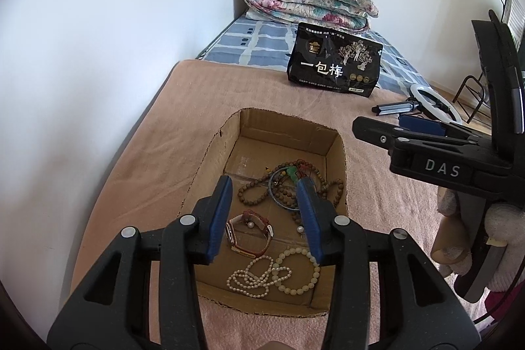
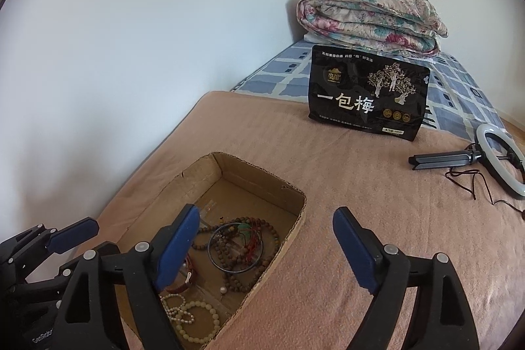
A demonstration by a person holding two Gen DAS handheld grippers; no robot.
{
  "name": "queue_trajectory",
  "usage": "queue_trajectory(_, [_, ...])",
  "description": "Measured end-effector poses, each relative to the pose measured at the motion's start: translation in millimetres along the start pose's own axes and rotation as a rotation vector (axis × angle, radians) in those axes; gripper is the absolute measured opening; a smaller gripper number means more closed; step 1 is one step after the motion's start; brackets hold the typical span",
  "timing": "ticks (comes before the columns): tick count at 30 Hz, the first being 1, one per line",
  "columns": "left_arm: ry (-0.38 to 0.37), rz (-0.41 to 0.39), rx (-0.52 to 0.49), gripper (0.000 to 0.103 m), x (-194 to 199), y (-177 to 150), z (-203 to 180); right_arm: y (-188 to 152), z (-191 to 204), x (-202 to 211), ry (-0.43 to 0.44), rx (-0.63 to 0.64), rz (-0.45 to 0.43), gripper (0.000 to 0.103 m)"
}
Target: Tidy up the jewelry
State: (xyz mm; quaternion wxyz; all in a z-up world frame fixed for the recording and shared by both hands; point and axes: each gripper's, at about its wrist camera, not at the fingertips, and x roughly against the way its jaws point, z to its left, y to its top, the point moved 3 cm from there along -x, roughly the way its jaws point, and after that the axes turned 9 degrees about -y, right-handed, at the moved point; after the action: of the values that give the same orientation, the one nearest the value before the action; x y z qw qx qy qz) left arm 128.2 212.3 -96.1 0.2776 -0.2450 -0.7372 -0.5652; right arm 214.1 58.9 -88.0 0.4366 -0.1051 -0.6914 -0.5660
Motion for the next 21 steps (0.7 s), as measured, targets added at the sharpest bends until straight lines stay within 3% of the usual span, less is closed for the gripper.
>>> queue_trajectory(21, [-0.001, -0.055, -0.081, 0.045, 42.5, -3.1, -51.0, -18.1, -46.6, 74.8, -0.033, -0.035, -0.056, 0.097])
